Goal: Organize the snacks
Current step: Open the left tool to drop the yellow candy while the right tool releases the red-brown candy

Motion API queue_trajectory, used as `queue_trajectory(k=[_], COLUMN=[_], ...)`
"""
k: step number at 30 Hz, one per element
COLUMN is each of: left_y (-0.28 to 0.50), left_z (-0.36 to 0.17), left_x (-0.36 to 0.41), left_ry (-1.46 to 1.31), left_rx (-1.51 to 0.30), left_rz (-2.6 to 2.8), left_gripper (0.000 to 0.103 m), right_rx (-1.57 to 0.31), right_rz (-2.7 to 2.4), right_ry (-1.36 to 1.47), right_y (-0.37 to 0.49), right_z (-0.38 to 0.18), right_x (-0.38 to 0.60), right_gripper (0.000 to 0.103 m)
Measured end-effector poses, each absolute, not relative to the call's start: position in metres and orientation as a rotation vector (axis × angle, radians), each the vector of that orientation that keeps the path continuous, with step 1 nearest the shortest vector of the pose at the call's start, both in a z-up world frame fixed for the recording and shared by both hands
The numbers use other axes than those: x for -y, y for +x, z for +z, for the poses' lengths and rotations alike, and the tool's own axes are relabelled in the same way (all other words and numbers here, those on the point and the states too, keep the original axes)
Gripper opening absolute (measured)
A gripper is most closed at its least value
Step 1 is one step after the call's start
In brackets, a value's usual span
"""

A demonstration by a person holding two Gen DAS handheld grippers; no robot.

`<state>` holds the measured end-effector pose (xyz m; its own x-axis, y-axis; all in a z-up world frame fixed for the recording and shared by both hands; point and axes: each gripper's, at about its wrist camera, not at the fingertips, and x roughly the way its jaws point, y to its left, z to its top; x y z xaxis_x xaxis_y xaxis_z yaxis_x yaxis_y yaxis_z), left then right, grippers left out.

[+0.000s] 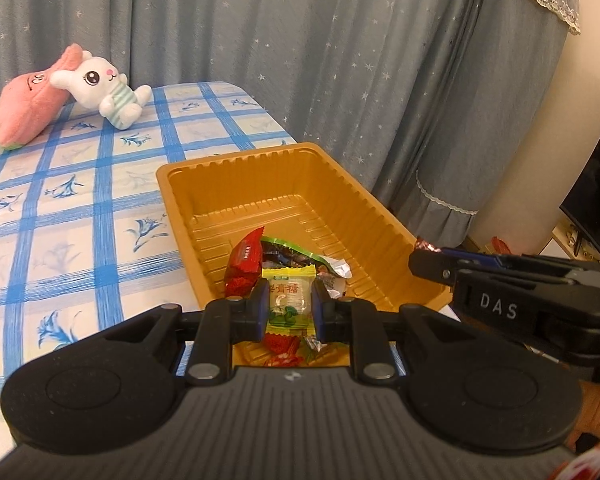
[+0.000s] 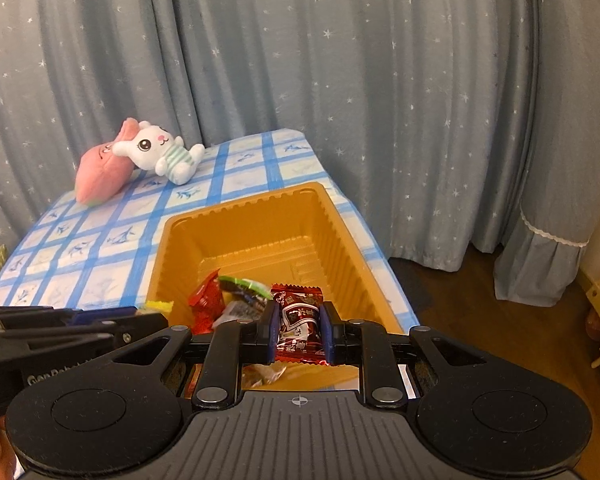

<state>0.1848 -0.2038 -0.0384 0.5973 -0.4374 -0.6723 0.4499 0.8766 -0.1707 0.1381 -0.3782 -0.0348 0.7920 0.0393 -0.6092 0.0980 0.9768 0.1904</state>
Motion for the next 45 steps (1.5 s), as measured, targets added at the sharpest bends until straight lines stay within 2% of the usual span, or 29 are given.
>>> queue_trajectory(k=[21, 23, 25, 45], left_y=[0.215, 0.216, 0.216, 0.214], left_z=[-0.059, -0.061, -0.062, -0.058], left_x=[0.221, 0.223, 0.225, 0.204], left_ry=[0.031, 0.035, 0.050, 0.053], left_rx=[-0.800, -0.801, -0.802, -0.801], left_rz=[-0.521, -0.521, -0.510, -0.483], left_gripper=[0.019, 0.020, 0.027, 0.028], right_rx=[-0.669, -0.669, -0.670, -0.659], right_rz=[-0.026, -0.026, -0.027, -0.008], right_ry=[0.206, 0.207, 0.206, 0.204], right_y=[0.170, 0.170, 0.171, 0.167], right_z=[-0.046, -0.046, -0.046, -0.045], right_x=[0.386, 0.386, 0.386, 0.380], right_gripper=[0.022, 0.022, 0.022, 0.022])
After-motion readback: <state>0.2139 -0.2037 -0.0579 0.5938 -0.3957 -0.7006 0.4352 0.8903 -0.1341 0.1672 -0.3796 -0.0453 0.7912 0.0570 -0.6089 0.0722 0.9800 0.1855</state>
